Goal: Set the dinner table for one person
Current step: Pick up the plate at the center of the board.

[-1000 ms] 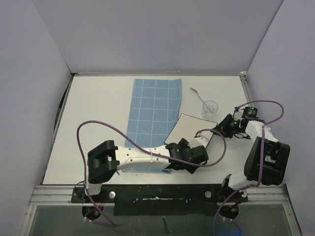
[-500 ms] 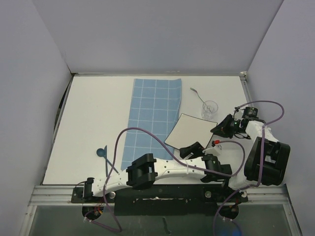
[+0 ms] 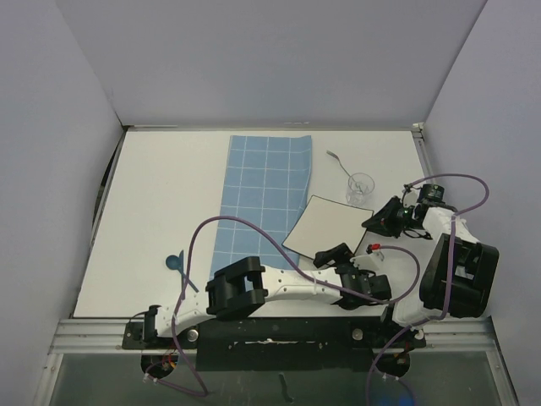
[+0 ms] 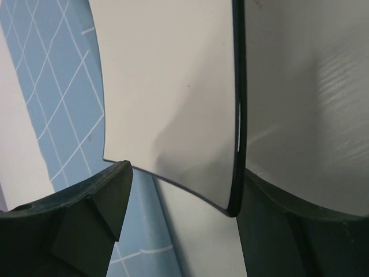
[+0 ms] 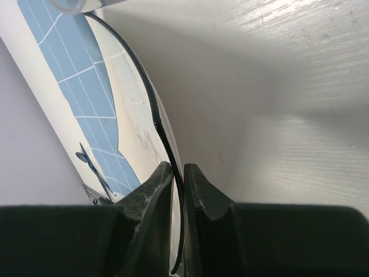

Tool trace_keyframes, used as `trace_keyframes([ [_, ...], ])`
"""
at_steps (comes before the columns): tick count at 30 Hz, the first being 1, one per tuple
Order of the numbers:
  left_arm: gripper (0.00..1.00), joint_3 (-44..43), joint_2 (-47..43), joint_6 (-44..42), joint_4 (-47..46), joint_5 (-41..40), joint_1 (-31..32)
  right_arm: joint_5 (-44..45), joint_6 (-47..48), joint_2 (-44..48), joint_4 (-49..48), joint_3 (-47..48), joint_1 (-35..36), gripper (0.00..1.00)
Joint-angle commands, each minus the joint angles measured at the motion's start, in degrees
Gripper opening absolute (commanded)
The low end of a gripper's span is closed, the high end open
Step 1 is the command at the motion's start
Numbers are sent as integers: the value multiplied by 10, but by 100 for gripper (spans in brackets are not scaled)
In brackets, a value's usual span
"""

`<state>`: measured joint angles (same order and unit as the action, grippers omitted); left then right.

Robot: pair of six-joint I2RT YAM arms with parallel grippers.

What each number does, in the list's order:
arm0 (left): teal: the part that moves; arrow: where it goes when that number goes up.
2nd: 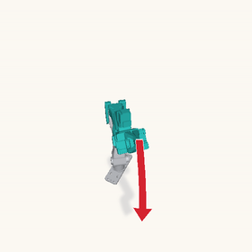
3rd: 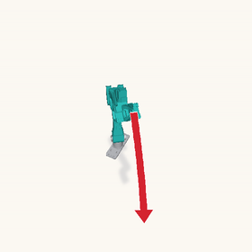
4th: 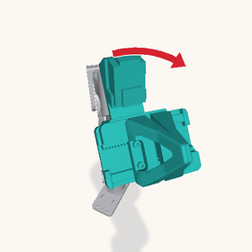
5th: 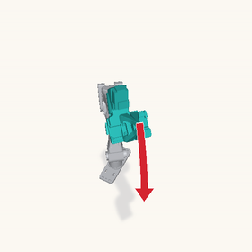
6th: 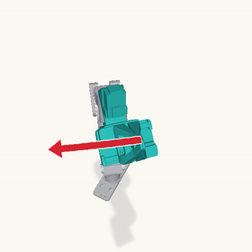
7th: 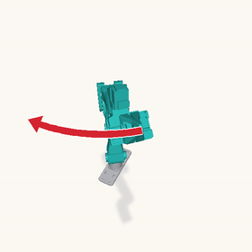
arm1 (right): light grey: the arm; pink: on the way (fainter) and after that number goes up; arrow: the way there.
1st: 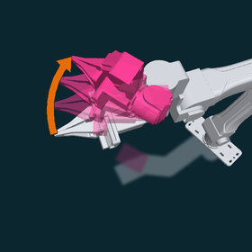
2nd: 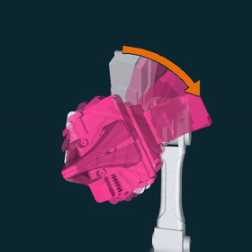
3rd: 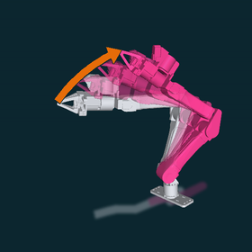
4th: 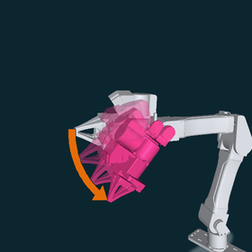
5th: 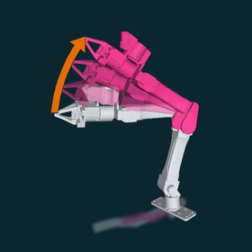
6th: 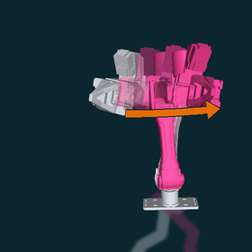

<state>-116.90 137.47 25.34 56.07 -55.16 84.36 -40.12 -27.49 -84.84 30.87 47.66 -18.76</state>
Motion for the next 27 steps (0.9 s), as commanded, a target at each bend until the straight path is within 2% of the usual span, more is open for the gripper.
trace_keyframes([
  [1, 66, 65, -62, -63, -143, 18, -3, -29, -7, -2, -20, 33, -6, 0],
  [6, 57, 138, -83, -40, -195, 9, -19, -25, 4, -2, -8, 37, -6, 0],
  [9, 46, 179, -95, -44, -225, -6, -30, -23, 8, 1, -5, 37, -6, 0],
  [11, 28, 192, -100, -60, -241, -15, -38, -20, 11, 1, 0, 37, -6, 0],
  [13, 0, 194, -104, -70, -246, -28, -45, -18, 12, 3, 3, 38, -6, 0],
  [21, 0, 205, -122, -113, -295, -16, -60, -16, 15, 7, 12, 39, -10, 0],
  [23, 0, 202, -121, -120, -296, -7, -61, -26, 18, -3, 14, 42, -9, 40],
  [24, 0, 200, -120, -122, -296, -6, -61, -32, 22, -7, 16, 43, -10, 50],
  [27, 0, 196, -119, -134, -297, -1, -63, -39, 27, -9, 13, 32, -12, 62],
])
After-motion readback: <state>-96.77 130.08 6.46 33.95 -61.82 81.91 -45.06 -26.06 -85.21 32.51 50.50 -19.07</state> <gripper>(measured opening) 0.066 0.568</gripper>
